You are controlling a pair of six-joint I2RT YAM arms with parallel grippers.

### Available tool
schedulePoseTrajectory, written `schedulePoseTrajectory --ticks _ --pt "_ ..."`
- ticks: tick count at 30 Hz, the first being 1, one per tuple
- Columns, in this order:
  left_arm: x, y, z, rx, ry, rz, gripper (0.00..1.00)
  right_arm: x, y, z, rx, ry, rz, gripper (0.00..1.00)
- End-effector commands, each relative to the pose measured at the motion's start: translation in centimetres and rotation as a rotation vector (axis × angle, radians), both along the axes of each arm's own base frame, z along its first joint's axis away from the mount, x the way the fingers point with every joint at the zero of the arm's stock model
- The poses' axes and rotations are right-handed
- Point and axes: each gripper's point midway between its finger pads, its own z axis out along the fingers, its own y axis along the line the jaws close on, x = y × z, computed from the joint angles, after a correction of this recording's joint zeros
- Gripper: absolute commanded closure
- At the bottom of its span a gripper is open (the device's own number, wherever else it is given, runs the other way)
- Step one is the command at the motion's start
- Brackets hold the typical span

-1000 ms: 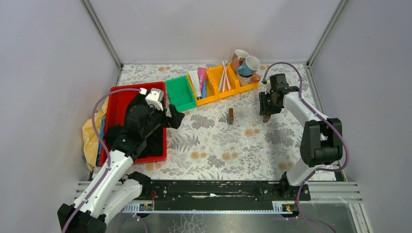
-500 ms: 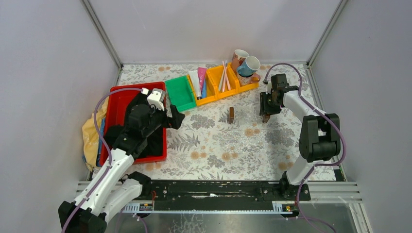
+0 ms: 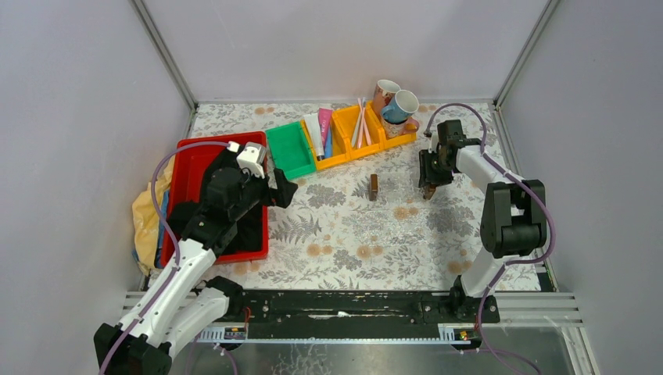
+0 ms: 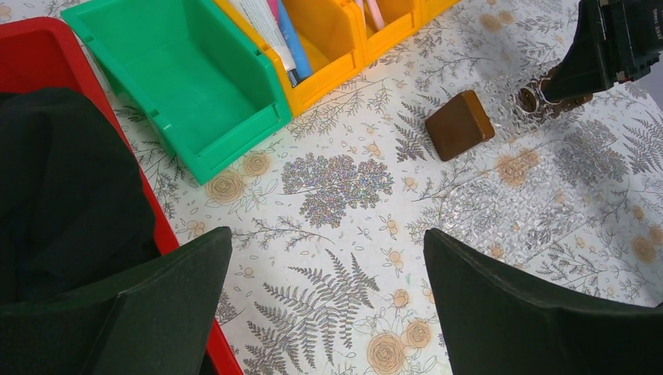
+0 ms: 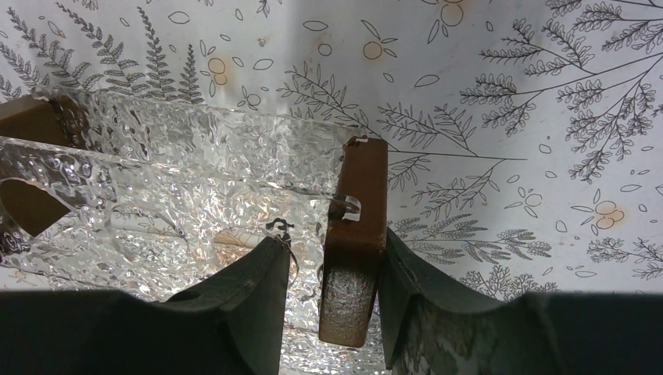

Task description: Prepare toiletry sets of a toothbrush and toothpaste on the tray

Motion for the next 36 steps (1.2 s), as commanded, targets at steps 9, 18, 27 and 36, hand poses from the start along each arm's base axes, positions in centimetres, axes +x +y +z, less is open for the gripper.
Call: schedulePoseTrajectory --ticks 9,18,27,36 --pt "0.24 0.18 0.12 0.01 -0.011 -0.001 0.0 0.35 0.06 0.64 0.047 -0.012 0.015 0.72" --pt "0.21 0.17 0.06 0.01 -0.009 -0.003 0.0 0.26 0.04 0.85 0.047 -0.012 0.019 0.57" --pt "0.15 0.13 0.11 0.008 -0.01 -0.006 0.0 -0.06 -0.1 0.88 0.045 -0.008 0.018 0.49" --pt "0.18 0.14 0.05 0.009 -0.009 -0.005 0.0 -0.13 -0.14 1.42 0.048 -0.019 0.018 0.41"
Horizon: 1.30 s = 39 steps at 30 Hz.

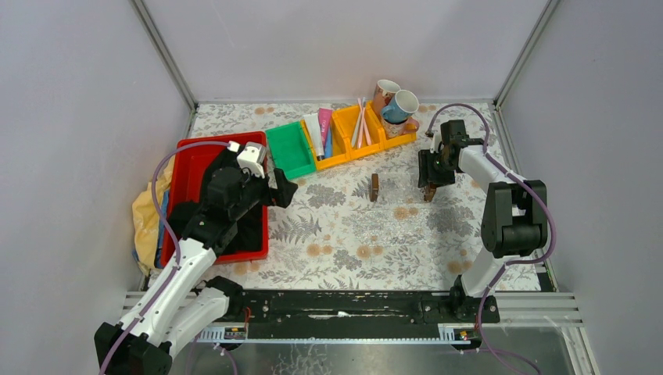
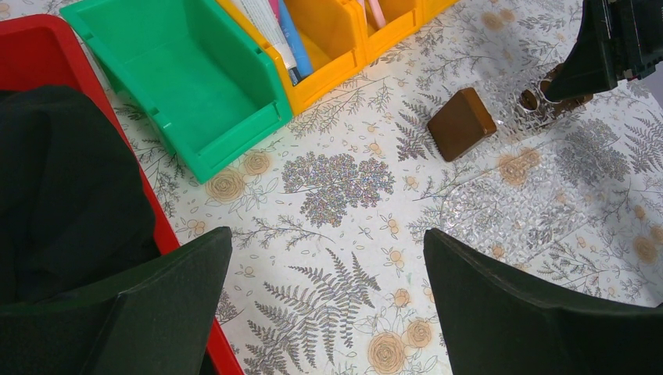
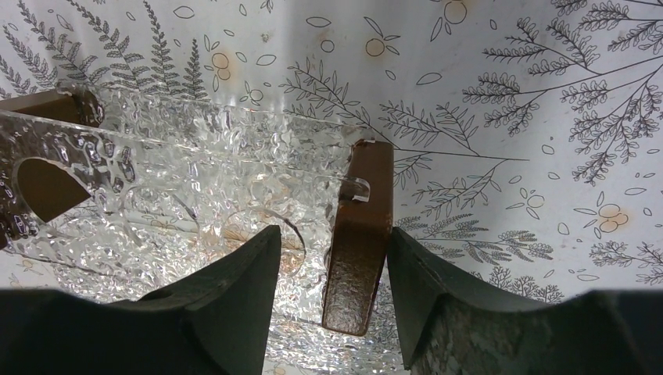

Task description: Prepare toiletry sets of a toothbrush and toothpaste on the tray

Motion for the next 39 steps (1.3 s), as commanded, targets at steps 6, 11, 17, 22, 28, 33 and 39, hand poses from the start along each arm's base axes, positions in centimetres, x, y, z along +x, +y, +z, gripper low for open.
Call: schedulePoseTrajectory --ticks 6,11,17,22,28,33,39 --pt "0.1 0.1 0.3 0.007 -0.016 -0.005 0.0 0.1 0.0 2.0 0.017 -0.045 0.005 0.41" --pt "0.1 0.1 0.3 0.006 -0.016 -0.005 0.0 0.2 -0.3 2.2 0.003 -0.057 0.0 0.43" --pt "0.1 0.1 0.3 0.006 -0.015 -0.006 0.0 0.6 -0.7 2.5 -0.015 -0.072 0.003 0.47" --pt "0.1 0.1 0.3 0.006 -0.017 -0.007 0.0 0.7 -0.8 2.1 -0.022 -0.061 0.011 0.54" --pt "0.1 0.1 0.3 0.006 -0.016 -0.005 0.0 1.0 -1.2 2.2 -0.046 -0.072 0.014 0.58" --pt "0.1 0.1 0.3 0.005 -0.017 -0.007 0.0 0.9 -1.0 2.1 -0.036 -0.066 0.015 0.57" --pt "0.0 0.1 0.3 0.004 -0.016 -0.009 0.0 0.9 -0.8 2.9 -0.024 -0.084 0.02 0.51"
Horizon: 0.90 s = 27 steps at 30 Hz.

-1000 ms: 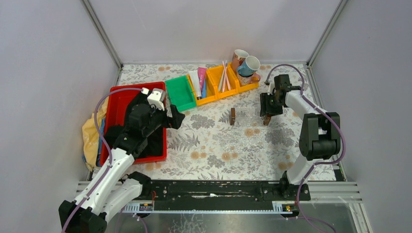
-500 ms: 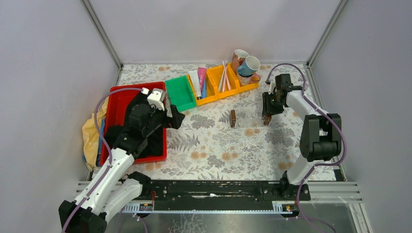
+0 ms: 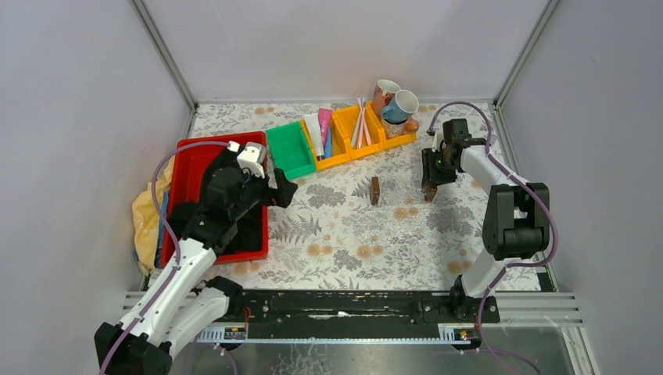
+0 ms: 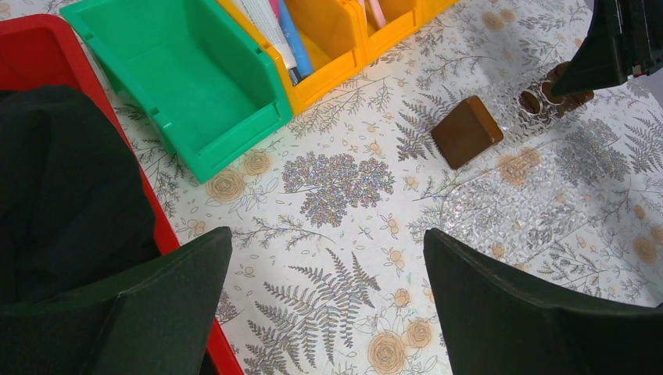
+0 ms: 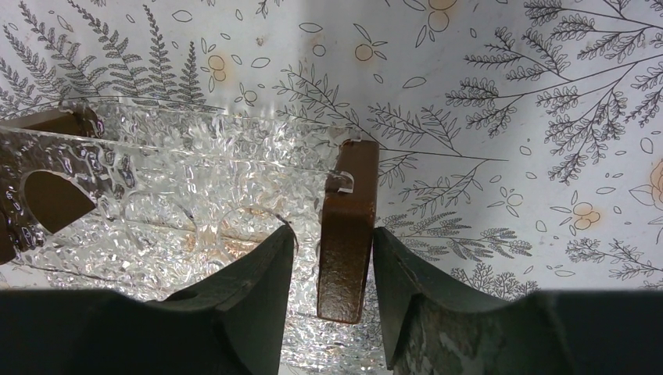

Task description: Prepare toiletry sets of a toothbrush and toothpaste on the tray

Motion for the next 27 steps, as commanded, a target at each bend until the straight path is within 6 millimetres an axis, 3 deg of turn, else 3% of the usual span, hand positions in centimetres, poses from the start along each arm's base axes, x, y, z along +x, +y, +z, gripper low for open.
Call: schedulePoseTrajectory --ticks 1,13,18,23,27 --pt "0.1 0.1 0.3 0.005 -0.016 -0.009 0.0 0.7 -0.2 2.4 -0.002 -0.063 0.006 0.49" --pt "-0.1 -0.4 1.5 -0.035 -0.038 -0.025 0.0 -0.7 0.8 7.8 0.072 -0.225 0.093 0.33" --pt "-0.3 -2.2 4.0 -0.176 -0.054 -0.068 0.0 -3.2 3.2 11.4 0.25 -0.342 0.275 0.18" --pt "0.0 -4.2 6.4 -0.386 -0.042 -0.1 0.0 -6.9 7.4 15.6 0.489 -0.464 0.499 0.17" --pt "1.8 -4.2 7.5 -0.529 -0.044 -0.02 0.0 -8.4 9.4 18.9 0.611 -0.552 0.611 0.17"
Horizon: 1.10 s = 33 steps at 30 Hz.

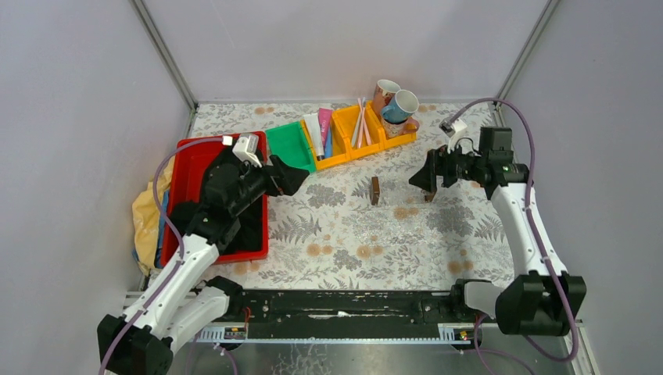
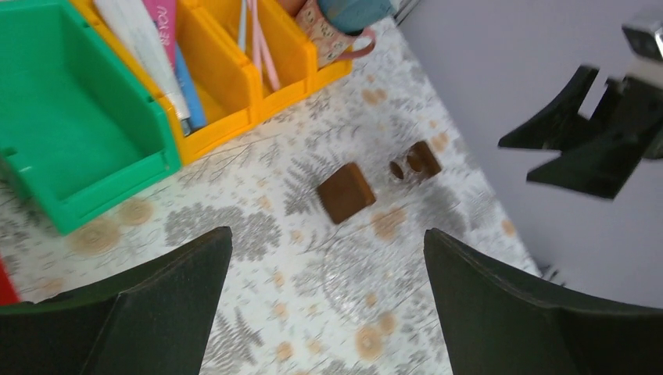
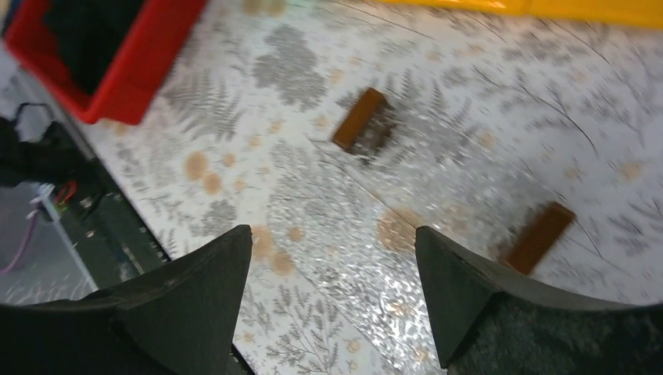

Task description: Prepare toiletry sets of a toothbrush and toothpaste on the tray

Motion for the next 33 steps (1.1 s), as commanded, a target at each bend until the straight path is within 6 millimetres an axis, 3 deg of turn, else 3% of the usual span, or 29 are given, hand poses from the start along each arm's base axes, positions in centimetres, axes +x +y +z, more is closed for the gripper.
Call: schedulePoseTrajectory --ticks 1,6,13,18,27,33 --pt "2.1 -0.7 3.7 -0.228 -0.037 0.055 0.0 -2.1 3.6 5.5 0.195 -0.167 0.229 0.17" --pt "4.7 -1.4 3.6 -0.185 -0.006 0.067 0.0 -1.1 4.1 8.3 0.266 -0.198 0.228 0.16" --pt "10.1 -1.3 1.0 -0.1 0.108 0.201 0.0 -1.8 3.5 5.5 0.236 -0.177 0.186 0.16" --pt "13.5 -1.5 -0.5 0.017 0.161 0.34 0.0 -1.4 2.2 5.1 0.194 -0.203 0.132 0.15" --pt "17.5 -2.6 -3.0 0.245 0.237 0.51 0.0 -0.6 1.1 4.1 0.147 -0.186 0.071 0.16" --pt "19.6 -3.3 -5.0 0.357 0.252 0.522 0.01 -0.4 0.8 4.1 0.132 -0.192 0.057 0.16"
